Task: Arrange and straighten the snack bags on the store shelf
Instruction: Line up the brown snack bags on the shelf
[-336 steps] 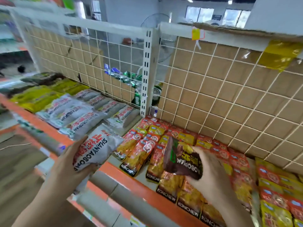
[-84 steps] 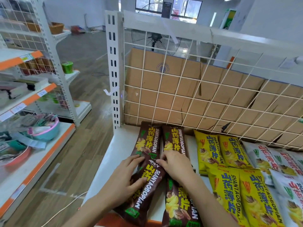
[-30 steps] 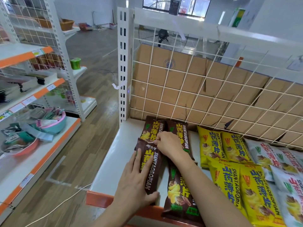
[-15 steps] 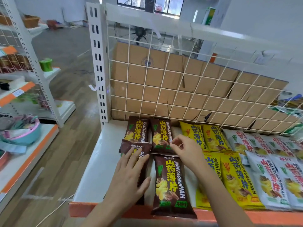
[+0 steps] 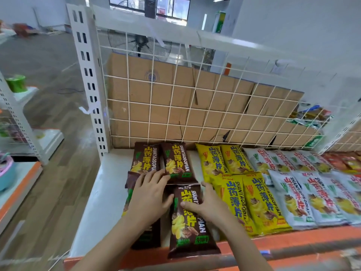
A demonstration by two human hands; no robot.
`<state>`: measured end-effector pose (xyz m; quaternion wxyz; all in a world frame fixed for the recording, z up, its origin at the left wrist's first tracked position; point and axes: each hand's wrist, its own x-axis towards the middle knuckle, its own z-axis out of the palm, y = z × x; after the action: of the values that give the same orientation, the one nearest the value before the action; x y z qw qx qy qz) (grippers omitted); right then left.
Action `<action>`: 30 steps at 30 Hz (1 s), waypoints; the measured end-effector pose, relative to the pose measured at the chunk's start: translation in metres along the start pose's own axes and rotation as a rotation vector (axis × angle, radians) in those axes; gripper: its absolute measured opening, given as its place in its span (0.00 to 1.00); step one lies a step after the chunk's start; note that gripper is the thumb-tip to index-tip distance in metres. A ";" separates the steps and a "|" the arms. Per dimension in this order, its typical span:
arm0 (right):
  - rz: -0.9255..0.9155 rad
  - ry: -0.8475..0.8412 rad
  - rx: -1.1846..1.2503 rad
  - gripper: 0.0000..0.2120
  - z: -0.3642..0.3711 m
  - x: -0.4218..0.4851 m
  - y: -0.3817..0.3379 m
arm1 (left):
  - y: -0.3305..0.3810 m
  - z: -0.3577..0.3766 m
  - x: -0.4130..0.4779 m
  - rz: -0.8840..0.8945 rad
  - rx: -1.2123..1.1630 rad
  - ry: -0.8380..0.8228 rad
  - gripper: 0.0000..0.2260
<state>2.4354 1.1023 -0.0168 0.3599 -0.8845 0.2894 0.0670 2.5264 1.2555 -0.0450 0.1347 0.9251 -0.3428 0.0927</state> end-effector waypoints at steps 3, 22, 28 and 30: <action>0.003 -0.045 0.168 0.41 0.003 0.000 0.004 | -0.002 0.002 -0.002 -0.036 0.026 -0.036 0.24; -0.111 0.056 0.495 0.37 -0.004 -0.005 0.019 | -0.012 0.000 -0.005 -0.276 -0.030 -0.057 0.25; -0.188 0.192 0.526 0.35 -0.004 0.013 0.011 | -0.007 -0.004 -0.011 -0.299 -0.122 -0.079 0.28; -0.188 0.204 0.519 0.38 0.002 0.020 0.007 | -0.003 -0.003 -0.011 -0.307 -0.138 -0.074 0.27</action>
<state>2.4482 1.0909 -0.0291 0.5479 -0.7879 0.2482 -0.1321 2.5198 1.2651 -0.0450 0.1974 0.9580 -0.2078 0.0130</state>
